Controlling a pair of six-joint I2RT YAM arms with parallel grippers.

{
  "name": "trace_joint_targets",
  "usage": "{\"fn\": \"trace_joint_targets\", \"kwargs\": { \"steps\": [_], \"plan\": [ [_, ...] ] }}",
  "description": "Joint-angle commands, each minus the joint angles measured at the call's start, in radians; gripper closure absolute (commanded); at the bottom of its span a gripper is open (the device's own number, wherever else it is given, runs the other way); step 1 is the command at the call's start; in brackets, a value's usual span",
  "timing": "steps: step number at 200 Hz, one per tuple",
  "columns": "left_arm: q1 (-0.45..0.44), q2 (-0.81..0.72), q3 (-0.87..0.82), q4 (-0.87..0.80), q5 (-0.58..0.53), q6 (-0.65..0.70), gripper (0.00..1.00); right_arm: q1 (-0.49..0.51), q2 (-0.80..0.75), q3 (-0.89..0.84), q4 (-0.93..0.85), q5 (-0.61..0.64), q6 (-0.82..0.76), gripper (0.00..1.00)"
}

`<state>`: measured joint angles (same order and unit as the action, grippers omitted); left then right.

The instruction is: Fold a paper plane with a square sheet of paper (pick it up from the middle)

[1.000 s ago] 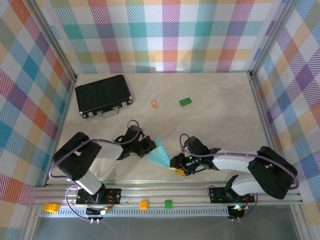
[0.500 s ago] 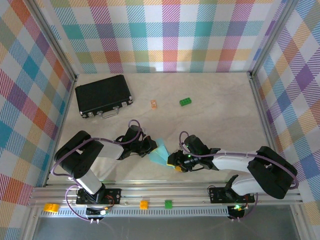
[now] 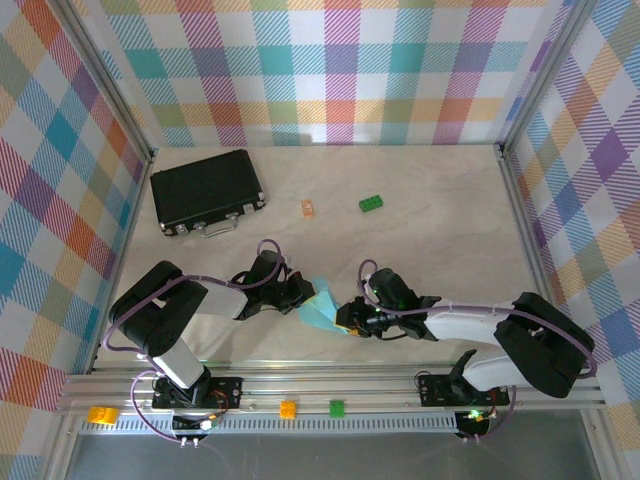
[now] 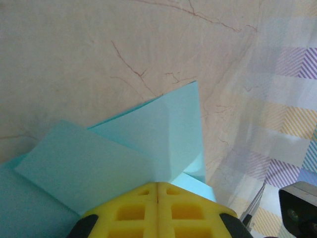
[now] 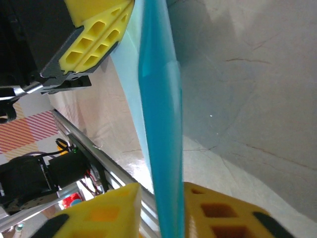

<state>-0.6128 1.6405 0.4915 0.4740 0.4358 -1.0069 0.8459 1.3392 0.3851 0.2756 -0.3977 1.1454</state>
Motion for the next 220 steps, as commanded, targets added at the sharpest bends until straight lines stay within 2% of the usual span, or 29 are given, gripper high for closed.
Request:
{"fn": "trace_joint_targets", "kwargs": {
  "steps": [1, 28, 56, 81, 117, 137, 174, 193, 210, 220],
  "plan": [
    [-0.001, -0.018, -0.029, -0.071, -0.012, 0.000, 1.00, 0.007, -0.002, -0.023, 0.028, 0.012, -0.020, 0.83],
    [-0.001, -0.085, -0.020, -0.084, -0.012, 0.009, 0.98, 0.007, -0.039, -0.014, -0.029, 0.028, -0.069, 0.91],
    [-0.001, -0.226, 0.001, -0.172, -0.048, 0.051, 0.81, 0.008, -0.109, 0.011, -0.154, 0.073, -0.153, 0.94],
    [-0.001, -0.378, 0.004, -0.283, -0.117, 0.103, 0.70, 0.008, -0.181, 0.063, -0.329, 0.160, -0.265, 0.95],
    [0.001, -0.530, -0.010, -0.398, -0.184, 0.157, 0.64, 0.012, -0.255, 0.169, -0.565, 0.318, -0.435, 0.96],
    [0.002, -0.590, -0.029, -0.423, -0.205, 0.166, 0.63, 0.036, -0.278, 0.245, -0.701, 0.463, -0.513, 0.97],
    [0.012, -0.700, -0.060, -0.490, -0.275, 0.186, 0.56, 0.144, -0.257, 0.383, -0.916, 0.829, -0.608, 0.98],
    [0.021, -0.749, -0.050, -0.567, -0.319, 0.204, 0.53, 0.211, -0.187, 0.452, -1.035, 1.054, -0.595, 0.99],
    [0.033, -0.789, -0.039, -0.638, -0.352, 0.225, 0.52, 0.265, -0.079, 0.535, -1.169, 1.206, -0.545, 0.99],
    [0.042, -0.814, -0.035, -0.684, -0.378, 0.226, 0.43, 0.295, -0.012, 0.579, -1.231, 1.261, -0.511, 0.99]
  ]
}}
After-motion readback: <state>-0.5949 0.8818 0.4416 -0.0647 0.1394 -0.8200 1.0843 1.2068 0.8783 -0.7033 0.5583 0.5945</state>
